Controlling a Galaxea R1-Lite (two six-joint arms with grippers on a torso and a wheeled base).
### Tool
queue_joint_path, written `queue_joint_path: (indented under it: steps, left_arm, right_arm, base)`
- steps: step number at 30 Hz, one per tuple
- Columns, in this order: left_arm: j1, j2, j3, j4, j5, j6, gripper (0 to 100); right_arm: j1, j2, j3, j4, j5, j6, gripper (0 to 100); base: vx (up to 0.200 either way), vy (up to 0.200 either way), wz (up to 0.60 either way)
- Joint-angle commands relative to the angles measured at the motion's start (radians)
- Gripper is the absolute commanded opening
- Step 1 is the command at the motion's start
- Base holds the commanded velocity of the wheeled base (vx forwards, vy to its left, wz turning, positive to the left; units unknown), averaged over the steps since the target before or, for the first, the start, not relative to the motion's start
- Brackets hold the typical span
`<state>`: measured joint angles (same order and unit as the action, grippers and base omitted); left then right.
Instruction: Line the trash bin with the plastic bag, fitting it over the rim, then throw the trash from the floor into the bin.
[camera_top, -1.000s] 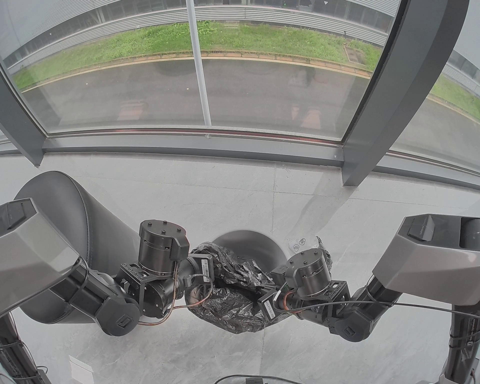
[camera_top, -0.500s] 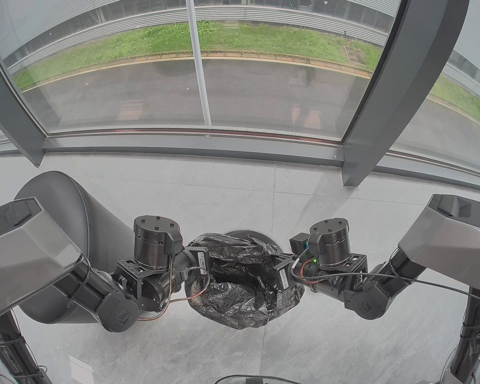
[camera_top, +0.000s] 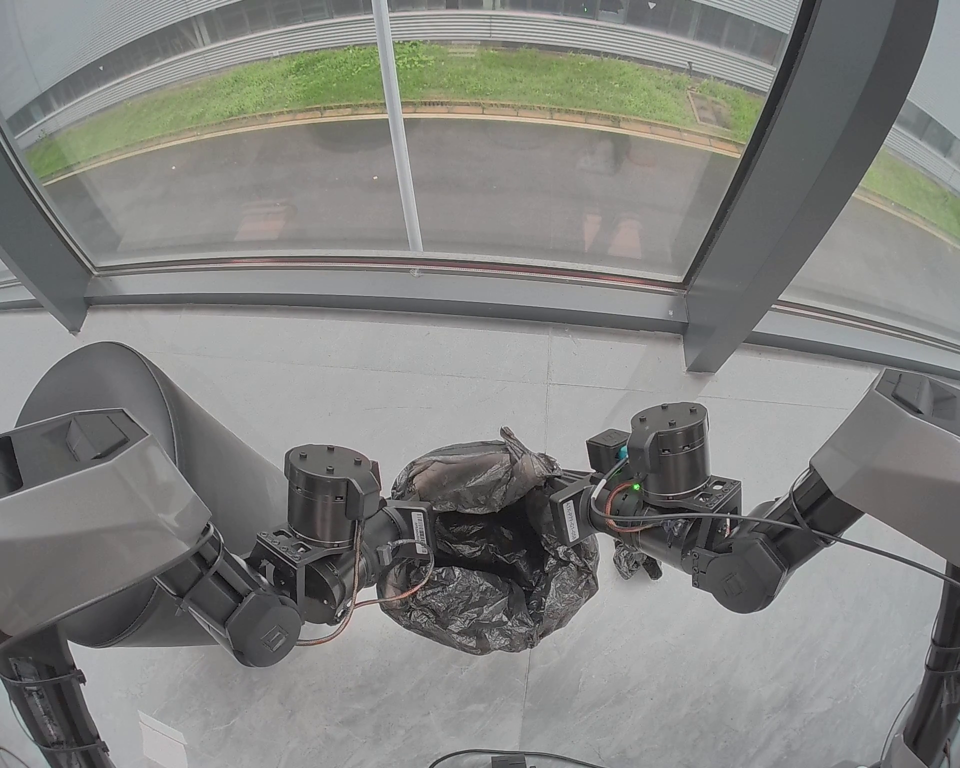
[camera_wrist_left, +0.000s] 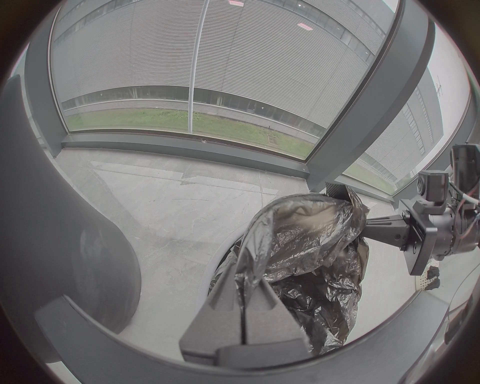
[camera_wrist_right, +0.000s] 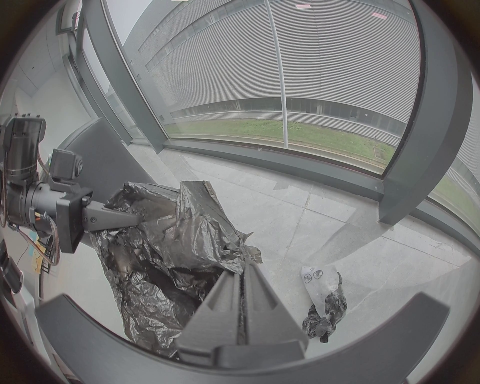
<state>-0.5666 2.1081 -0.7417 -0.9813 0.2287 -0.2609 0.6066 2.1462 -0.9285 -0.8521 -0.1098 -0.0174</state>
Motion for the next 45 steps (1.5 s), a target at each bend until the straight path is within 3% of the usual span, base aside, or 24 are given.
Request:
queue_joint_path:
  steps: [1,7,21,45]
  left_arm:
    - [0.016,0.015,-0.028,0.006,-0.006,0.0,0]
    - [0.044,0.03,-0.053,0.006,-0.008,0.049,0]
    - [0.1,0.075,-0.108,-0.008,-0.109,0.103,0]
    - [0.117,0.112,-0.203,0.061,-0.101,0.152,0]
  right_arm:
    - [-0.01,0.011,-0.03,0.002,0.001,-0.006,0]
    - [-0.041,0.044,-0.061,0.002,-0.001,-0.038,0]
    - [-0.067,0.098,-0.107,-0.001,0.001,-0.044,0]
    - [-0.067,0.116,-0.118,-0.002,0.001,-0.044,0]
  base:
    - [0.0,0.0,0.0]
    - [0.0,0.0,0.0]
    - [0.0,0.0,0.0]
    - [0.0,0.0,0.0]
